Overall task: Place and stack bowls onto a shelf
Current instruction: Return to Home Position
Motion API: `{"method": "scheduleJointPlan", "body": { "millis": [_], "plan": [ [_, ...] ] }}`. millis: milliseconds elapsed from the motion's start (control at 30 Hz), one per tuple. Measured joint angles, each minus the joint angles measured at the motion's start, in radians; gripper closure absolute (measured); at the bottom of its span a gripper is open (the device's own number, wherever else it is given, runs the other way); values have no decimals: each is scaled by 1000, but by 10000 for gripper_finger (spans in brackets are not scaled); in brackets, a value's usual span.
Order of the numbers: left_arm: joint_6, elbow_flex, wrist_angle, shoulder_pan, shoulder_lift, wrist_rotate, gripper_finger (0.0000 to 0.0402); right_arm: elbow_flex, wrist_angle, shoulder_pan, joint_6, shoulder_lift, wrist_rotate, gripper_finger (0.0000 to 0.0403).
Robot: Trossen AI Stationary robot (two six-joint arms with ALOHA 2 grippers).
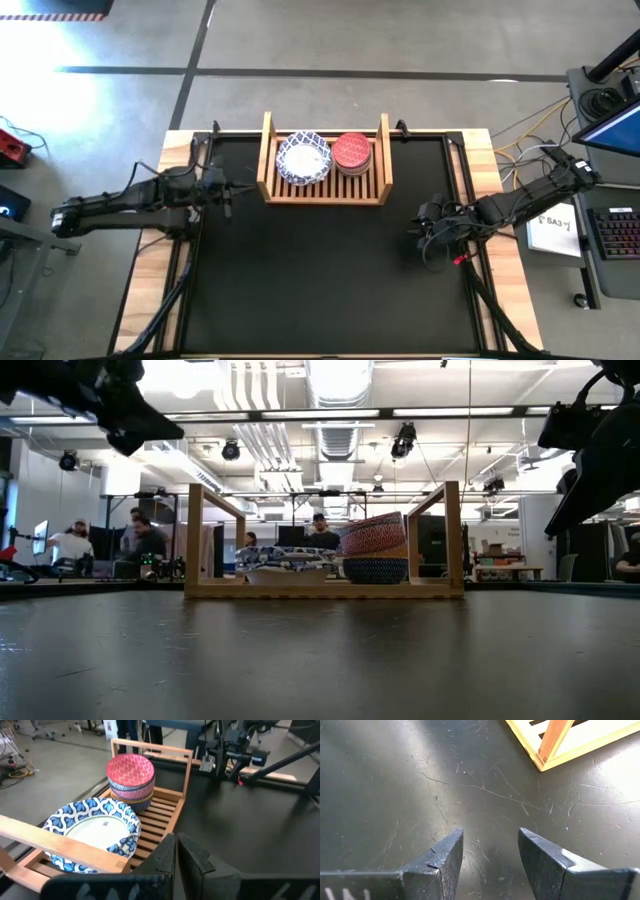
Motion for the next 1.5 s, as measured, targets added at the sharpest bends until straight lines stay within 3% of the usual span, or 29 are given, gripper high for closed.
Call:
{"method": "scheduleJointPlan", "body": {
  "millis": [633,1167,1500],
  "plan": [
    [-71,-398,316,0,-288,-2,401,0,0,0,0,-1,0,225],
    [-110,-481,360,0,-316,-2,402,0,0,0,0,0,0,225],
    [-57,-479,358,0,-303,-3,402,-6,-7,-2,0,-12,-3,225]
  ]
}}
